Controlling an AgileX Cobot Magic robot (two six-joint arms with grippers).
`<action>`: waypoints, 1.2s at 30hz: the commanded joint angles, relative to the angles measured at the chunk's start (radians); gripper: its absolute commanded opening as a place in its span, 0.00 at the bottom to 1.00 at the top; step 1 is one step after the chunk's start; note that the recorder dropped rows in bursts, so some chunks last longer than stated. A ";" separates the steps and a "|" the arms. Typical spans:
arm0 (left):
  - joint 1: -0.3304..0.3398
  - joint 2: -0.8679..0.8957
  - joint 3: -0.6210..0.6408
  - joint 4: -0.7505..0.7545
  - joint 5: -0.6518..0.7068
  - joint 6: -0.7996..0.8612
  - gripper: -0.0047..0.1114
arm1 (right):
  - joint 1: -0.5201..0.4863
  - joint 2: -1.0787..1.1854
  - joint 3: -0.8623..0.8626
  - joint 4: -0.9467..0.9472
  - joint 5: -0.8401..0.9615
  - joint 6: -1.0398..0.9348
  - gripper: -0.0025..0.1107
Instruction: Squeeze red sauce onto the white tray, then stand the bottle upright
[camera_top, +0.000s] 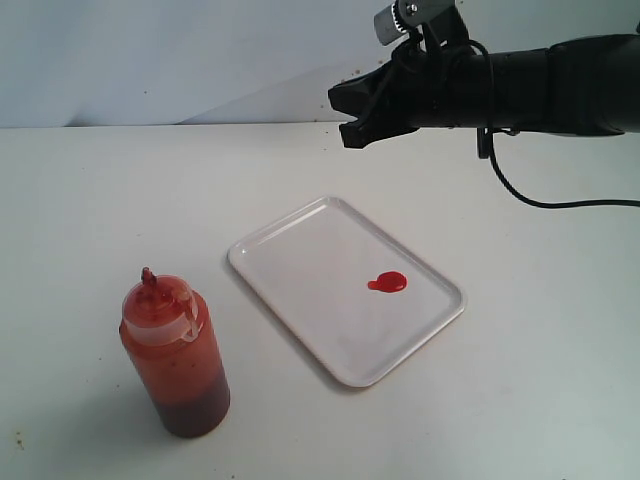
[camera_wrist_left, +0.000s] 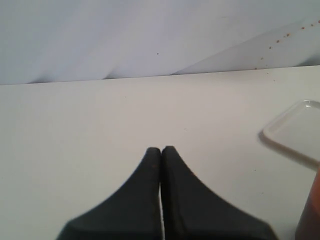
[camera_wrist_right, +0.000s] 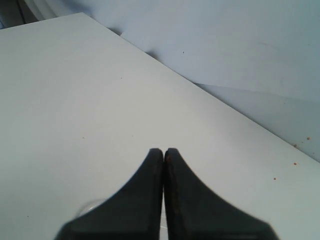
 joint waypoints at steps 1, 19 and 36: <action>-0.010 -0.002 0.005 -0.008 0.001 -0.006 0.04 | -0.007 -0.012 0.002 0.004 0.000 0.001 0.02; 0.012 -0.002 0.005 -0.008 -0.006 -0.016 0.04 | -0.007 -0.012 0.002 0.004 0.000 0.003 0.02; 0.012 -0.002 0.005 -0.008 -0.006 -0.014 0.04 | -0.007 -0.012 0.002 0.004 0.000 0.001 0.02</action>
